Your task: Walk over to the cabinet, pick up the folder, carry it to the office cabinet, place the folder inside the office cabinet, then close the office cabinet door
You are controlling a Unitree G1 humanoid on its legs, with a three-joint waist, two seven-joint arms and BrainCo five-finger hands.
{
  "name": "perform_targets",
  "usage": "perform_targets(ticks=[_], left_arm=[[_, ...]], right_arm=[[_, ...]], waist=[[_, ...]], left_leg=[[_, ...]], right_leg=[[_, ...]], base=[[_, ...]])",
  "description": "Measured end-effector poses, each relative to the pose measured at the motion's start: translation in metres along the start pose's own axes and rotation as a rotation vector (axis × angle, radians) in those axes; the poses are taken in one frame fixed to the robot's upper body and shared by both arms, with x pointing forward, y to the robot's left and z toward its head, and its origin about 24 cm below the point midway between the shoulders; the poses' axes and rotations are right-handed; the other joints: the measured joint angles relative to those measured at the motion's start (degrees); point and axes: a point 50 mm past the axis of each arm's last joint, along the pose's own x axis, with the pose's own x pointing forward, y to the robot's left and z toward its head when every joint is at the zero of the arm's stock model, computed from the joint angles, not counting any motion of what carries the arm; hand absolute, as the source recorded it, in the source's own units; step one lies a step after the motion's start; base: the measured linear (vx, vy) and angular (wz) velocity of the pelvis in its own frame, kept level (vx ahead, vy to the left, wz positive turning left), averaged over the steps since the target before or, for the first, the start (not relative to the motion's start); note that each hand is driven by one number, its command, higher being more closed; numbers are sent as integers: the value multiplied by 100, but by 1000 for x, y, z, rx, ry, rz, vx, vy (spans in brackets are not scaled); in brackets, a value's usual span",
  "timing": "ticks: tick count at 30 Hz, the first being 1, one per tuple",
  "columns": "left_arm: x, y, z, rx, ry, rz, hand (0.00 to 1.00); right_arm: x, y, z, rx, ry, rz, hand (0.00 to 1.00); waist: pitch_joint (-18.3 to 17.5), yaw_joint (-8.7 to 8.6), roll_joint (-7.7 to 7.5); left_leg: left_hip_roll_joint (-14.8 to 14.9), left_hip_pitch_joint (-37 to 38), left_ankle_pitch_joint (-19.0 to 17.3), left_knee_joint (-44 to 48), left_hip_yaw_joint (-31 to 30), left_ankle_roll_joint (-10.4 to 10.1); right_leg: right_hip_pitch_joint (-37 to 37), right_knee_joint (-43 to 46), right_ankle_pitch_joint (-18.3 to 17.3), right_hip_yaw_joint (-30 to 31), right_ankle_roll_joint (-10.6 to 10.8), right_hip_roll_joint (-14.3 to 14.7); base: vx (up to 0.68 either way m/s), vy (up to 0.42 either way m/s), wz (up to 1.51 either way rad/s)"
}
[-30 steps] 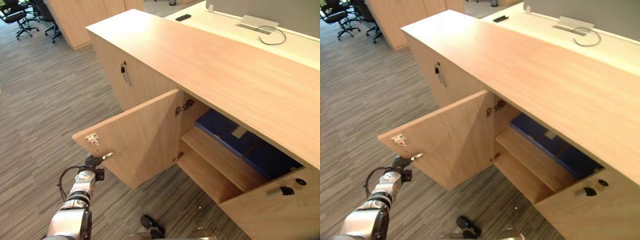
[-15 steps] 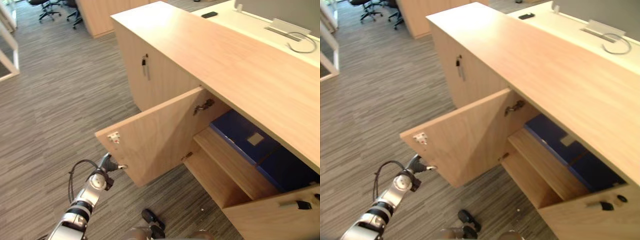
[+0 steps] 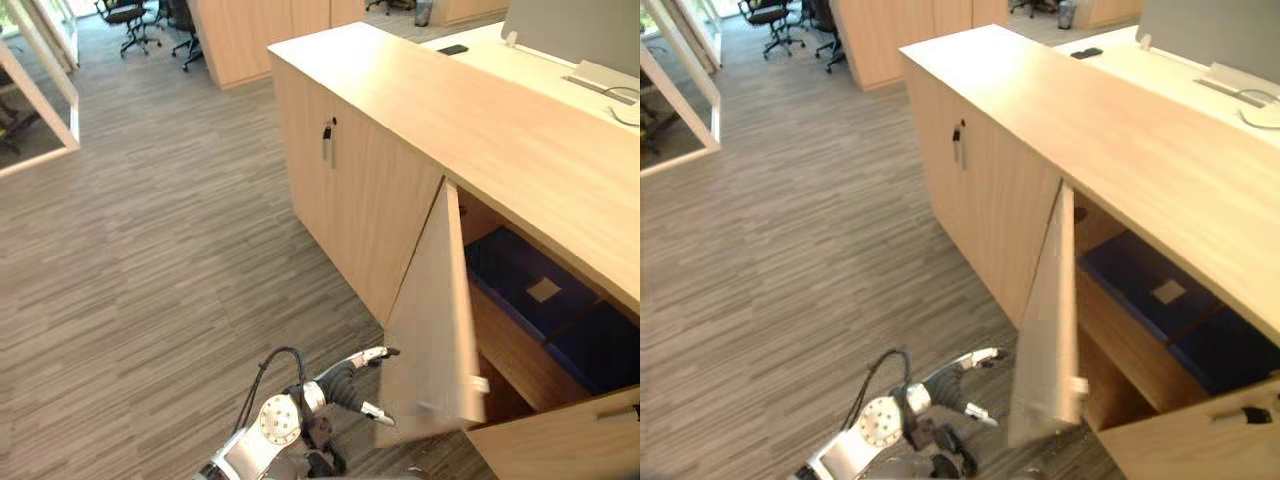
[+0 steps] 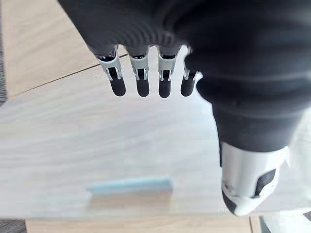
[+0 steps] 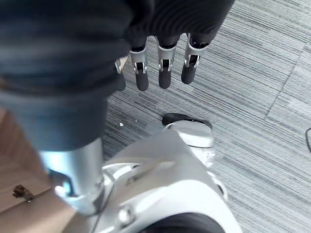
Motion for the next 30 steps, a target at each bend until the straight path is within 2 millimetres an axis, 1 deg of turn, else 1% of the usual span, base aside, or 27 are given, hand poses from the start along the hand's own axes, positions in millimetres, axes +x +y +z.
perform_targets(ticks=[1,2,3,4,6,10,11,12,13,14,15,16,17,18,19,20,21,22,23,24,25,26,27,28,29,30], left_arm=[[0,-1,-2,-4,8,-12,0],[0,-1,-1,-2,4,-15,0],[1,3,0,-2,0,-3,0],[0,5,0,1,3,1,0],[-2,7,-1,5,10,7,0],[-1,9,0,0,5,16,0],[1,9,2,-7,-3,24,0],[2,9,2,-10,-4,26,0],[2,10,3,-12,-6,32,0],[3,7,3,-26,-11,32,0],[4,7,2,-32,-5,32,0],[4,5,2,-36,-4,27,0],[5,4,3,-36,-8,21,0],[6,5,3,-38,-10,23,0],[6,4,0,-48,1,25,0],[6,3,-3,-61,13,27,0],[5,3,-13,-91,53,38,0],[1,4,-28,-138,110,69,0],[-1,5,-35,-172,137,93,0],[-8,9,-53,-249,201,160,0],[-17,14,-69,-343,261,250,0],[-23,17,-77,-384,290,296,0],[-35,20,-91,-447,343,382,0],[-47,22,-103,-495,397,466,0],[-51,22,-108,-522,419,503,0],[-60,20,-118,-572,467,574,0]], right_arm=[[-1,-1,-7,-36,29,13,0],[-2,-1,-12,-41,46,19,0],[-3,1,-21,-49,90,38,0],[-5,4,-32,-49,140,58,0],[-7,6,-41,-52,181,80,0],[-7,4,-41,-60,187,93,0],[-7,4,-40,-54,185,94,0],[-7,5,-41,-54,186,96,0],[-7,11,-43,-54,192,114,0],[-8,6,-46,-49,198,102,0],[-8,5,-43,-59,193,100,0],[-8,5,-44,-59,196,103,0],[-8,7,-46,-53,201,104,0],[-8,7,-46,-51,202,104,0],[-8,8,-47,-50,205,102,0],[-8,8,-47,-51,207,99,0],[-8,8,-46,-53,203,97,0],[-7,10,-43,-51,197,92,0],[-7,11,-42,-50,191,90,0],[-6,12,-40,-52,183,85,0],[-6,13,-38,-37,173,75,0],[-5,13,-37,-31,168,71,0],[-4,13,-34,-10,156,60,0],[-4,14,-31,15,142,49,0],[-3,14,-30,27,135,42,0],[-2,14,-26,52,118,26,0]], waist=[[-168,-115,24],[-217,-129,47],[-212,-129,51],[-201,-130,35],[-193,-112,34],[-182,-111,71],[-185,-150,96],[-188,-176,47],[-168,-192,-182],[-188,-80,-42],[-178,-139,-58],[-226,-213,-43],[-257,-276,-13],[-258,-284,-1],[-246,-289,-30],[-246,-289,-33],[-257,-292,-9],[-239,-302,-36],[-233,-311,-49],[-236,-319,-41],[-233,-302,-19],[-205,-288,-5],[-159,-257,3],[-148,-255,1],[-132,-260,8],[-125,-269,3]], left_leg=[[-140,8,115,-259,-25,-30],[-205,17,185,-403,-49,1],[-314,37,300,-648,-111,-1],[-422,106,374,-878,-190,-34],[-530,210,420,-1097,-256,-83],[-587,309,441,-1321,-189,-153],[-584,305,240,-1388,20,-417],[-581,321,131,-1366,127,-584],[-362,283,-337,-553,637,-382],[372,406,-459,267,303,-501],[300,436,-436,235,275,-463],[190,527,-357,-34,308,-535],[106,577,-228,-288,313,-546],[77,596,-177,-390,332,-559],[64,603,-113,-485,366,-573],[69,608,-92,-514,380,-598],[109,617,-57,-523,417,-638],[184,630,-38,-467,461,-653],[259,617,-61,-370,491,-670],[497,564,-183,-35,559,-733],[863,491,-347,451,625,-766],[1087,492,-419,705,651,-792],[1462,548,-517,1113,742,-836],[1726,583,-502,1450,770,-819],[1826,596,-471,1563,724,-789],[1931,584,-359,1679,478,-798]], right_leg=[[-71,-108,8,86,-2,12],[-125,-191,25,100,-24,45],[-125,-322,44,108,-40,107],[-95,-365,42,110,-38,134],[-31,-362,36,119,-28,135],[-22,-324,31,140,-20,144],[-67,-405,31,146,-22,164],[-82,-479,27,158,-40,112],[-166,-540,159,220,-117,-166],[-230,-302,190,292,-62,-112],[-182,-315,281,386,41,-145],[-167,-511,335,467,5,-92],[-162,-767,421,471,-4,4],[-156,-867,467,471,-2,48],[-144,-1022,597,474,-12,109],[-134,-1081,655,480,-23,139],[-118,-1147,695,498,-76,211],[-110,-1196,746,569,-96,280],[-107,-1231,792,609,-93,321],[-102,-1272,825,637,-93,425],[-92,-1307,844,727,-64,593],[-53,-1331,842,787,-65,705],[40,-1389,803,920,-116,890],[110,-1436,767,1060,-173,1055],[134,-1438,745,1130,-195,1113],[135,-1439,714,1289,-234,1194]], base=[[96,11,-25],[47,63,14],[33,75,30],[7,56,33],[-65,28,27],[-99,5,2],[-111,4,-8],[-76,66,-12],[88,-11,-63],[88,-11,-68],[135,-97,-65],[25,-52,-12],[25,-52,-11],[-31,-86,-8],[-28,-90,-9],[-37,-124,-11],[-31,-180,-14],[-22,-194,-15],[-9,-256,-26],[34,-243,-38],[61,-248,-47],[103,-255,-57],[107,-254,-59],[101,-252,-57],[78,-244,-57],[67,-222,-64]])
